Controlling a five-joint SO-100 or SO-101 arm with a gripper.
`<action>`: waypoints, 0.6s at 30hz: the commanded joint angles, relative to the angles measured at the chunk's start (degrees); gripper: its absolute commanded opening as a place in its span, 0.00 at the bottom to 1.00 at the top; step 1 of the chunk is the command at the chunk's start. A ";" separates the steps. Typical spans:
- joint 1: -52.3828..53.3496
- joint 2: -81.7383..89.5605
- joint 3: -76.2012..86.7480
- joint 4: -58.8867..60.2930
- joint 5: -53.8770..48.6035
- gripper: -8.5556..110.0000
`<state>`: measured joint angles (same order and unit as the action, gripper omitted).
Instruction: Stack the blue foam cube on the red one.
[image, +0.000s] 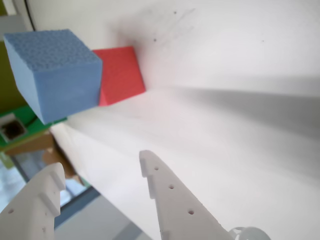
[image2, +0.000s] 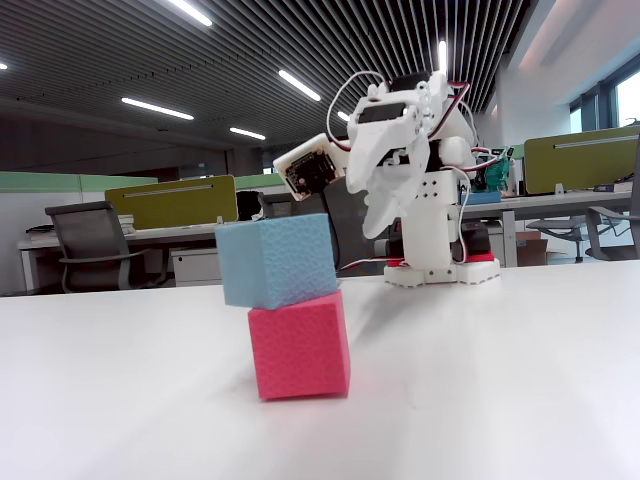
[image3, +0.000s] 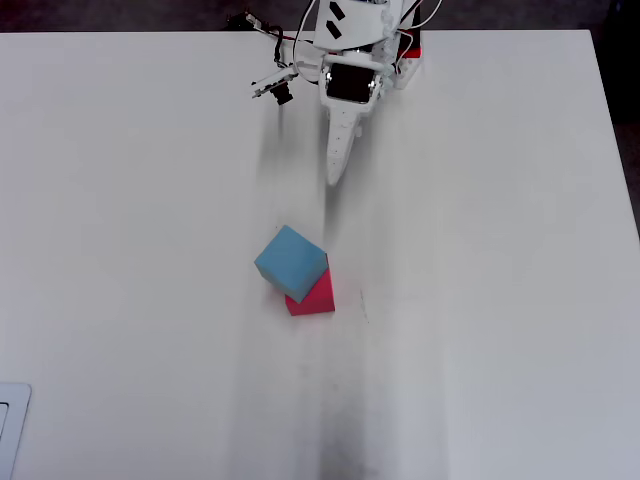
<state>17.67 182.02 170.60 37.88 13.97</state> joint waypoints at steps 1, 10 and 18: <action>-0.44 0.44 -0.35 -0.79 0.26 0.23; -0.44 0.44 -0.35 -0.79 0.26 0.25; 0.09 0.44 -0.35 -0.62 0.35 0.25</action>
<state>17.58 182.02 170.60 37.88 13.97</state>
